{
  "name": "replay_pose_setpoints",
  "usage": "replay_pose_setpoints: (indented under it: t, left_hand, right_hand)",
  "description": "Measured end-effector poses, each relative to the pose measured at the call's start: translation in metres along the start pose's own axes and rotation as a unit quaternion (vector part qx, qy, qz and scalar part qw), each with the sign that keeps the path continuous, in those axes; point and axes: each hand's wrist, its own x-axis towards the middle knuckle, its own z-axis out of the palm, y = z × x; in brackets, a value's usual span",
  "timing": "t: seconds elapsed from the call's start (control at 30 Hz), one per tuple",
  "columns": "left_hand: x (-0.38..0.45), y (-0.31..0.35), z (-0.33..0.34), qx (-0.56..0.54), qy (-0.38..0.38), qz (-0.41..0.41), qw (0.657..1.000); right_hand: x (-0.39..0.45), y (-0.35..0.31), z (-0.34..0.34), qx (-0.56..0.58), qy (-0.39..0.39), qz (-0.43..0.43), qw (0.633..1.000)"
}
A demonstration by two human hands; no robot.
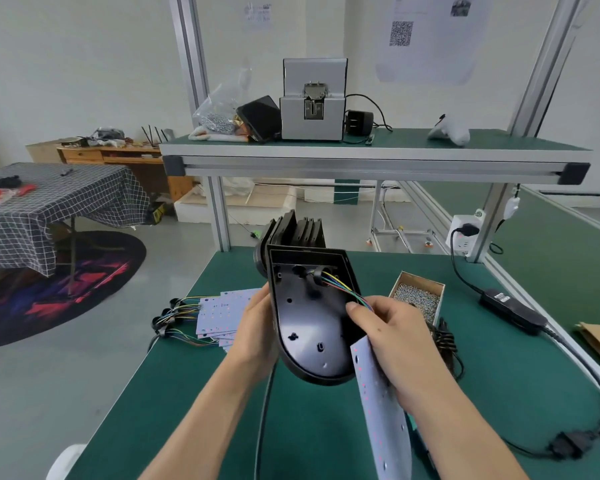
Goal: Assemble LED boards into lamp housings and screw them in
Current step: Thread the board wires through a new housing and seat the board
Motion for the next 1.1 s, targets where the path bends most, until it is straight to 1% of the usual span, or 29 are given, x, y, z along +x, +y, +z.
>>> replay_pose_setpoints:
  t: [0.07, 0.17, 0.23, 0.33, 0.4, 0.47, 0.53, 0.63, 0.67, 0.77, 0.83, 0.93, 1.0, 1.1]
  left_hand:
    - [-0.002, -0.003, -0.004, -0.049, 0.03, -0.064, 0.996]
    - [-0.007, -0.005, -0.008, -0.119, -0.003, -0.141, 0.983]
    - [-0.009, -0.009, -0.005, -0.114, -0.029, -0.145, 0.982]
    - [-0.011, -0.009, 0.002, -0.122, -0.046, -0.156, 0.979]
    - [-0.007, -0.01, 0.002, -0.122, -0.037, -0.15, 0.98]
    - [-0.005, -0.008, 0.004, -0.11, -0.026, -0.148, 0.982]
    - [-0.004, -0.009, 0.003, -0.104, -0.026, -0.151, 0.983]
    - [-0.004, -0.011, 0.0, -0.104, -0.022, -0.133, 0.985]
    - [-0.005, -0.011, 0.0, -0.101, -0.019, -0.126, 0.987]
    - [-0.007, -0.011, -0.002, -0.079, -0.008, -0.094, 0.992]
    - [-0.008, -0.012, -0.005, -0.062, 0.0, -0.075, 0.995]
    - [-0.01, -0.015, -0.01, -0.029, -0.002, -0.043, 0.999]
    - [-0.012, -0.015, -0.012, 0.003, -0.008, -0.021, 1.0]
    - [-0.014, -0.013, -0.012, 0.061, -0.02, -0.001, 0.998]
  right_hand:
    - [-0.001, 0.007, 0.003, 0.008, -0.001, 0.006, 1.0]
    - [-0.002, 0.014, 0.004, 0.021, -0.011, 0.023, 0.999]
    - [-0.002, 0.02, 0.004, 0.008, -0.004, 0.024, 1.0]
    - [0.0, 0.027, 0.001, -0.053, -0.008, 0.005, 0.999]
    - [0.001, 0.029, 0.0, -0.1, -0.021, -0.002, 0.995]
    - [0.001, 0.03, 0.0, -0.183, -0.017, -0.007, 0.983]
    - [0.002, 0.027, 0.002, -0.256, 0.004, -0.058, 0.965]
    - [0.006, 0.024, 0.01, -0.322, 0.031, -0.173, 0.93]
    - [0.008, 0.023, 0.013, -0.344, 0.039, -0.192, 0.918]
    - [0.014, 0.02, 0.024, -0.385, 0.067, -0.202, 0.898]
    - [0.018, 0.018, 0.027, -0.387, 0.074, -0.203, 0.897]
    - [0.023, 0.015, 0.033, -0.349, 0.051, -0.19, 0.916]
    - [0.023, 0.015, 0.038, -0.328, 0.046, -0.198, 0.923]
    - [0.019, 0.015, 0.042, -0.246, 0.042, -0.21, 0.945]
